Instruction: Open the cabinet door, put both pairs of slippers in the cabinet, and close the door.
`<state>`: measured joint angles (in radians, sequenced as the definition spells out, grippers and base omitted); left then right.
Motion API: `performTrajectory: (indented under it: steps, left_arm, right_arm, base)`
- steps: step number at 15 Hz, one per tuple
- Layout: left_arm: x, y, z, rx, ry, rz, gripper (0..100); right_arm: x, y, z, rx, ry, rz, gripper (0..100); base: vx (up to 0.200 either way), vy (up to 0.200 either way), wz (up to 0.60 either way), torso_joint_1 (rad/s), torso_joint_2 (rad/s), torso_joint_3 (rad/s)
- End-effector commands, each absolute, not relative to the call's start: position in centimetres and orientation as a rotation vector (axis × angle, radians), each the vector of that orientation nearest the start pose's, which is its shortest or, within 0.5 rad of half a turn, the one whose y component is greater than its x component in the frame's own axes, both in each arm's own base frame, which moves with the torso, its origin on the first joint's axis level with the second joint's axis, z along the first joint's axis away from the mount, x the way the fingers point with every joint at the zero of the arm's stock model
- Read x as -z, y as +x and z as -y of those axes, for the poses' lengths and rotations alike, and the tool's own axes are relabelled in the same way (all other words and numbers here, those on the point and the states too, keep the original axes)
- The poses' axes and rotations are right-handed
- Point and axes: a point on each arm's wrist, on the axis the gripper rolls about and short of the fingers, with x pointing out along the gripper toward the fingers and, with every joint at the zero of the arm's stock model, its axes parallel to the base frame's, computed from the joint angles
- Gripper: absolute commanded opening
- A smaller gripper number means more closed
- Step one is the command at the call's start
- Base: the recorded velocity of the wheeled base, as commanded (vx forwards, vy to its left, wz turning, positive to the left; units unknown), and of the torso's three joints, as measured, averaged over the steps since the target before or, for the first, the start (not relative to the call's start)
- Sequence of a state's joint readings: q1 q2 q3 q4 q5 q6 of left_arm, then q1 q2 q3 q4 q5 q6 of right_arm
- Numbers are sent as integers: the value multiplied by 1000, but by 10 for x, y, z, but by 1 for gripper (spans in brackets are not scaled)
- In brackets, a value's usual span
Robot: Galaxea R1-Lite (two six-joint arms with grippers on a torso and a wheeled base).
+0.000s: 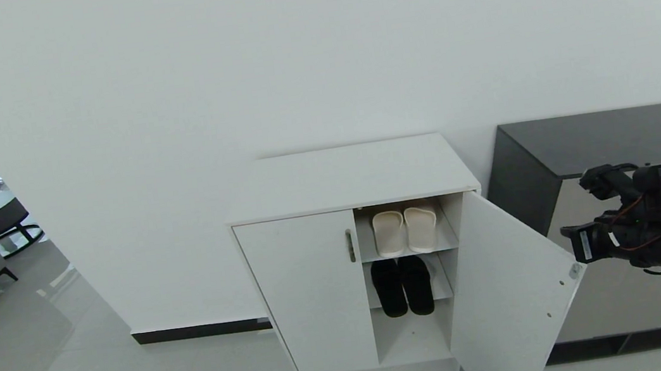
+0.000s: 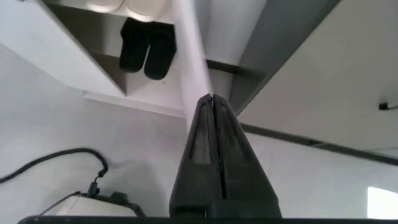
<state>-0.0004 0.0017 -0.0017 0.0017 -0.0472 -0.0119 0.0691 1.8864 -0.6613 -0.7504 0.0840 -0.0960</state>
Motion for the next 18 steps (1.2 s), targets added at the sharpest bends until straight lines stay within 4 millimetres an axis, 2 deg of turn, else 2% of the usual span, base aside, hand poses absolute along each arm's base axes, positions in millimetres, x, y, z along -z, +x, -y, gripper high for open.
performTrajectory:
  steps: [1,3,6,9,11,12,14,18]
  left_arm:
    - [-76,-23,1,48,-12,-2,0]
    - [-76,-23,1,48,-12,-2,0]
    - [-76,-23,1,48,-12,-2,0]
    - [-76,-23,1,48,-12,-2,0]
    - [-76,-23,1,48,-12,0,0]
    - [-76,-23,1,48,-12,-2,0]
    - [-76,-23,1,48,-12,-2,0]
    - [-76,-23,1,48,-12,0,0]
  right_arm:
    - [-90,325,-20,-156,-71,-487,0]
    - [-79,329,-19,-145,-73,-520,0]
    - [-73,328,-27,-143,-87,-541,0]
    - [-71,308,-66,-268,-119,-562,0]
    - [-76,292,-89,-343,-130,-556,0]
    - [-86,284,-101,-366,-101,-530,0]
    - [-95,280,-104,-352,-92,-502,0]
    - [-96,277,-109,-372,-94,-499,0]
  base:
    - [0,0,0,0,0,0]
    - [0,0,0,0,0,0]
    - [0,0,0,0,0,0]
    - [0,0,0,0,0,0]
    - [0,0,0,0,0,0]
    - [0,0,0,0,0,0]
    - [0,0,0,0,0,0]
    - [0,0,0,0,0,0]
